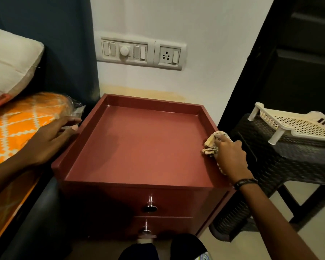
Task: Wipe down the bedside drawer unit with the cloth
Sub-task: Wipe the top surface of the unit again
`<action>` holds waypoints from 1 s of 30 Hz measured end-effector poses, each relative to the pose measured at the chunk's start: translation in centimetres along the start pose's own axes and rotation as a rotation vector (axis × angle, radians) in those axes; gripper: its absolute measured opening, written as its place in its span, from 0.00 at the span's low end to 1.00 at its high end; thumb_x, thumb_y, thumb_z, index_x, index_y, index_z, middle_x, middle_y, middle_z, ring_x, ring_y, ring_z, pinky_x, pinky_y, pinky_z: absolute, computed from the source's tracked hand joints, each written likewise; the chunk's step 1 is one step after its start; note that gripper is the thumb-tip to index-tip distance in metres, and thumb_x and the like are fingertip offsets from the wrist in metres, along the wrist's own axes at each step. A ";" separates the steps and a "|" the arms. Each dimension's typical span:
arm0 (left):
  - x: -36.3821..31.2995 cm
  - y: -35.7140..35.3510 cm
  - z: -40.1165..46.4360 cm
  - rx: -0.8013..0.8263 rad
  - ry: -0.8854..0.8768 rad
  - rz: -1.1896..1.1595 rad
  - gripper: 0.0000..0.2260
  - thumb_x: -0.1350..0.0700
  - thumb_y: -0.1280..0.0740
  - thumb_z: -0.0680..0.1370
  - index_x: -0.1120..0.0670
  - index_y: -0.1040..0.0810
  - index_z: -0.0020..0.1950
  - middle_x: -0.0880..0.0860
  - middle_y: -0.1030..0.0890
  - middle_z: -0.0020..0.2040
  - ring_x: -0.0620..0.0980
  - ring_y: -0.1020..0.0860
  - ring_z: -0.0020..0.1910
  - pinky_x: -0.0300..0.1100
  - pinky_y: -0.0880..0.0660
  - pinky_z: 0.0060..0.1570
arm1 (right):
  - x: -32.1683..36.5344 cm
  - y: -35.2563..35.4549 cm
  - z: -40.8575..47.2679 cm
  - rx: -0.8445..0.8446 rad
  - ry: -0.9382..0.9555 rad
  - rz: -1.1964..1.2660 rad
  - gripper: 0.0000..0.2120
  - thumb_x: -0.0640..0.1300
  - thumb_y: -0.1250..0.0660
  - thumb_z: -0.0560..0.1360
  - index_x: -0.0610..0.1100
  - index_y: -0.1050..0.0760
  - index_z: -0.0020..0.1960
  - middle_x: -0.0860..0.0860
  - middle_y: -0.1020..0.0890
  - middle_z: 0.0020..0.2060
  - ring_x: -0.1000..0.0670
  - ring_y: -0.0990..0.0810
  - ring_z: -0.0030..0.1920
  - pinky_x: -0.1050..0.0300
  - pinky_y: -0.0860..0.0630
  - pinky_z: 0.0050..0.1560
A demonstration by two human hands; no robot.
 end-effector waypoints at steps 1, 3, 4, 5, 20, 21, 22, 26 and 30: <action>0.0 0.0 0.1 0.008 -0.011 0.025 0.14 0.50 0.42 0.82 0.47 0.28 0.66 0.52 0.22 0.61 0.51 0.22 0.57 0.49 0.25 0.51 | -0.1 0.3 -1.0 0.005 -0.007 0.002 0.19 0.40 0.39 0.78 0.46 0.29 0.68 0.55 0.35 0.72 0.38 0.31 0.55 0.48 0.27 0.43; -0.1 -0.1 0.2 0.012 -0.015 0.039 0.14 0.49 0.42 0.82 0.49 0.28 0.66 0.52 0.22 0.61 0.51 0.23 0.57 0.45 0.26 0.50 | -0.4 0.9 -3.1 0.001 -0.014 0.001 0.19 0.41 0.38 0.78 0.47 0.29 0.69 0.56 0.36 0.73 0.40 0.31 0.54 0.51 0.29 0.39; 0.0 -0.1 0.2 0.010 -0.009 0.029 0.14 0.49 0.42 0.82 0.49 0.28 0.66 0.53 0.22 0.61 0.51 0.23 0.57 0.45 0.26 0.49 | -0.6 1.1 -3.9 -0.002 -0.018 0.002 0.19 0.41 0.37 0.78 0.48 0.29 0.69 0.57 0.36 0.73 0.40 0.31 0.54 0.52 0.30 0.37; 0.2 -0.1 0.2 0.010 -0.003 0.019 0.15 0.49 0.42 0.81 0.49 0.28 0.67 0.53 0.22 0.61 0.52 0.22 0.57 0.46 0.25 0.49 | -0.9 1.3 -4.8 -0.002 -0.024 0.012 0.20 0.42 0.36 0.78 0.48 0.29 0.69 0.57 0.36 0.73 0.41 0.32 0.54 0.53 0.30 0.36; -1.3 -0.1 -0.2 0.047 -0.052 0.075 0.10 0.44 0.42 0.78 0.39 0.28 0.59 0.53 0.23 0.61 0.52 0.23 0.58 0.44 0.29 0.52 | 6.2 1.0 -4.4 0.045 0.061 0.214 0.18 0.45 0.35 0.73 0.46 0.25 0.63 0.52 0.27 0.66 0.43 0.29 0.60 0.48 0.27 0.57; -1.2 0.1 -0.2 0.036 -0.058 0.074 0.12 0.43 0.43 0.78 0.40 0.28 0.60 0.52 0.23 0.61 0.51 0.23 0.58 0.43 0.29 0.51 | 6.2 -0.7 -2.6 0.048 0.023 0.180 0.18 0.46 0.36 0.73 0.46 0.25 0.62 0.50 0.25 0.64 0.42 0.29 0.61 0.47 0.27 0.59; -1.2 0.2 -0.1 0.030 -0.058 0.077 0.14 0.42 0.43 0.77 0.42 0.28 0.61 0.52 0.22 0.61 0.51 0.23 0.58 0.42 0.29 0.51 | 6.0 -1.9 -0.8 0.033 -0.026 0.164 0.17 0.47 0.37 0.73 0.45 0.25 0.60 0.48 0.23 0.62 0.42 0.29 0.61 0.45 0.28 0.60; -0.9 0.1 0.1 0.032 -0.056 0.086 0.20 0.40 0.44 0.77 0.45 0.28 0.64 0.51 0.23 0.61 0.49 0.23 0.57 0.38 0.29 0.49 | 4.9 -4.6 6.0 0.018 -0.222 0.152 0.19 0.47 0.40 0.74 0.39 0.26 0.61 0.43 0.23 0.59 0.40 0.30 0.60 0.46 0.31 0.57; -0.9 0.3 0.0 0.020 -0.046 0.070 0.22 0.38 0.45 0.76 0.46 0.27 0.65 0.48 0.22 0.61 0.44 0.23 0.58 0.38 0.28 0.50 | 6.1 -6.5 12.0 -0.013 -0.187 0.015 0.22 0.48 0.42 0.74 0.36 0.26 0.62 0.40 0.24 0.62 0.40 0.33 0.64 0.46 0.35 0.63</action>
Point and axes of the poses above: each hand's wrist, its own z-axis towards the middle knuckle, its own y-axis out of the back of the hand, x = y × z, the point moved 10 cm from there along z, towards the middle knuckle
